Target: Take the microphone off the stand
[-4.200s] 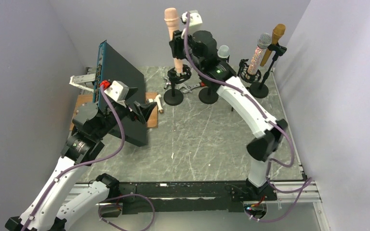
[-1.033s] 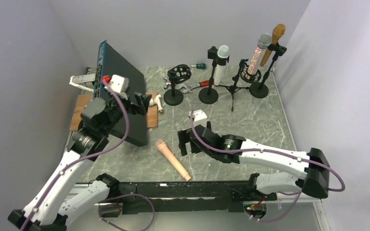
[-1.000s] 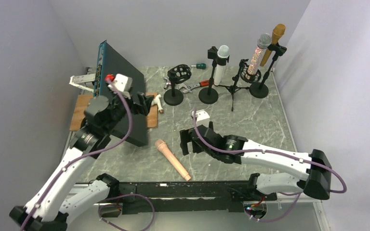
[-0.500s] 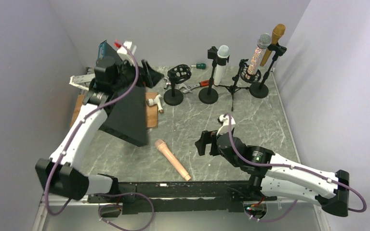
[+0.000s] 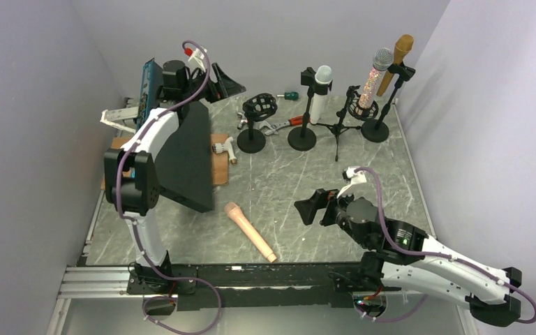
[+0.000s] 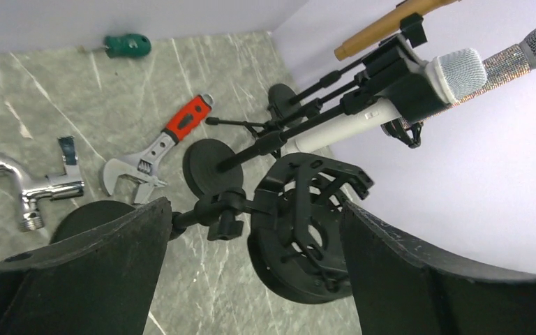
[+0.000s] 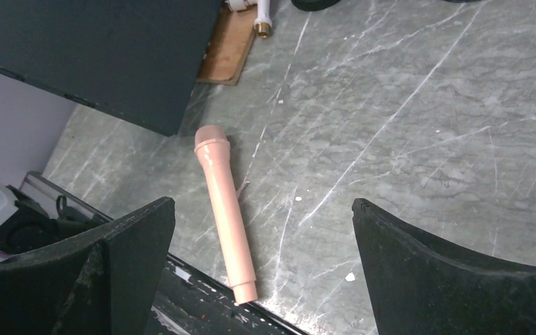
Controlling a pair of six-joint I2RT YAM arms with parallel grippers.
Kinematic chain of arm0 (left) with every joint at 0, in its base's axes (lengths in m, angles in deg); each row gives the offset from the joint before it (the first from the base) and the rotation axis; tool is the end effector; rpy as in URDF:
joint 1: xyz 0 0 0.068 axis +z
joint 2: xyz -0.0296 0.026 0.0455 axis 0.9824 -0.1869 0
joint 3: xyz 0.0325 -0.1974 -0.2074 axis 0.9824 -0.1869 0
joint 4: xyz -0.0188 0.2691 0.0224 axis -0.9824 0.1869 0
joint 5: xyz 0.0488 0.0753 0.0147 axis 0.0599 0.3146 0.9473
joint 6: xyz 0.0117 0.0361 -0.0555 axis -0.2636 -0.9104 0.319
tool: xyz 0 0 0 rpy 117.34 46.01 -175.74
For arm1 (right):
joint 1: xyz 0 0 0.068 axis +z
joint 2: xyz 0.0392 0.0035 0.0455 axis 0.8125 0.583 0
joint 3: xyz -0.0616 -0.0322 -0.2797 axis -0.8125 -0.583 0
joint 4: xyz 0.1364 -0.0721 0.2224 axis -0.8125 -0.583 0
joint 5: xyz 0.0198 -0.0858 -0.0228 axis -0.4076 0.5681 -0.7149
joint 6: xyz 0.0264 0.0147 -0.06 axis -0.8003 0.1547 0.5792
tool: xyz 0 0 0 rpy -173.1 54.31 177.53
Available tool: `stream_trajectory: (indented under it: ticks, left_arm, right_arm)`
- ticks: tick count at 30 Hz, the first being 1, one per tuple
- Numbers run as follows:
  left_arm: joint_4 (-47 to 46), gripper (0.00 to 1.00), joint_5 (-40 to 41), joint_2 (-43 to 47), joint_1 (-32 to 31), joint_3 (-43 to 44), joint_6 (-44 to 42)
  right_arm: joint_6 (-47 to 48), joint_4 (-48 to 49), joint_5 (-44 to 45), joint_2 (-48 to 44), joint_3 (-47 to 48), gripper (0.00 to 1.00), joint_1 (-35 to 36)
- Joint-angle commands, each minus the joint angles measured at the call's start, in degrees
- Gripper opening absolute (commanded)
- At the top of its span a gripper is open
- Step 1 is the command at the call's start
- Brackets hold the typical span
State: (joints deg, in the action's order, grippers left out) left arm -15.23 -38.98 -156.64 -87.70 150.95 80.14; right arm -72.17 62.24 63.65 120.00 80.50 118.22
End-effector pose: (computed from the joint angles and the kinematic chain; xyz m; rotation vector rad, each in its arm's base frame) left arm 0.4724 -0.1081 0.3569 0.1409 1.8480 -1.2387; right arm 0.0867 0.1166 0.3011 -0.0856 1.9588 0.7024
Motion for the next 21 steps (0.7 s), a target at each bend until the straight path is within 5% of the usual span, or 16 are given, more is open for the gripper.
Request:
stream_trajectory:
  ticks: [1,8,21]
  left_arm:
    - [-9.31,0.92,-7.41,-4.35,-0.29,4.17,7.03]
    - [-9.26,0.79,-5.94,-8.70,-0.22,3.99,8.49]
    - [-11.67,0.83,-7.63,-11.33,-1.99,1.04,9.45]
  right_arm:
    - [1.34,-2.40,1.11,-2.19,1.75,1.00,-0.07]
    - [0.87,-5.25,2.53,-3.24,2.58,1.00,-0.03]
    - [0.35,-5.33,2.60,-2.44,2.49,1.00,-0.07]
